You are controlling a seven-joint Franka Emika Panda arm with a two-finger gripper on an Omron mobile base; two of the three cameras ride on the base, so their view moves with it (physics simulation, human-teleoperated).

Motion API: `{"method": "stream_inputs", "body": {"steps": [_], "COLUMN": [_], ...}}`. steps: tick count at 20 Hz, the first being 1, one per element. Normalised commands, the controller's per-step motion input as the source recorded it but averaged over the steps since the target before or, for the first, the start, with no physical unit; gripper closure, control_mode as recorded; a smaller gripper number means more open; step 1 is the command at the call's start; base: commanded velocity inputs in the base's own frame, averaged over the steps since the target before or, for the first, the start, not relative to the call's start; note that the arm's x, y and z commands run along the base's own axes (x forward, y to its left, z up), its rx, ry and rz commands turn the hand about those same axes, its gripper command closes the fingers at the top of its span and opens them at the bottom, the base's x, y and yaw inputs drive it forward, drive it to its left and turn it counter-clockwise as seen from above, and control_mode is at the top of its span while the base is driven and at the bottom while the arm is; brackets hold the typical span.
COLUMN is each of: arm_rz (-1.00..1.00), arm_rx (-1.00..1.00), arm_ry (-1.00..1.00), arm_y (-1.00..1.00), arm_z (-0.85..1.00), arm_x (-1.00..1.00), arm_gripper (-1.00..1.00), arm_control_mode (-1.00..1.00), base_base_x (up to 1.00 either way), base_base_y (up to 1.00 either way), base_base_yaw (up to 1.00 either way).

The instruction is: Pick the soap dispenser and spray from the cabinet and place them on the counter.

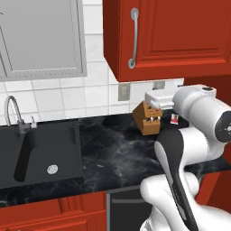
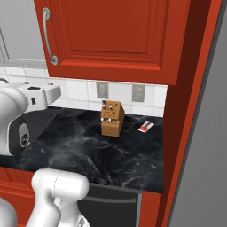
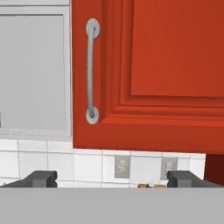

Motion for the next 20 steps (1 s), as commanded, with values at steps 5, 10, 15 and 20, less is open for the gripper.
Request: {"method": "stream_inputs", "body": {"steps": [5,10,15,20], "arm_rz": [0.0,0.0,0.0,0.0], "arm_rx": [-0.01,0.0,0.0,0.0], "arm_ry": [-0.2,-0.17,-0.16,-0.11], "arm_y": [0.13,0.15,0.21,0.16], "arm_z": [0.26,0.18,0.11,0.1], "arm_x": [-0.24,-0.12,0.0,0.01], "arm_gripper": [-1.0,-1.0,-1.0,-1.0], "arm_control_mode": [-1.0,-1.0,-1.0,-1.0], "base_base_x": [0.0,0.0,0.0,0.0], "base_base_y": [0.0,0.0,0.0,0.0], "base_base_yaw": [0.0,0.0,0.0,0.0]}}
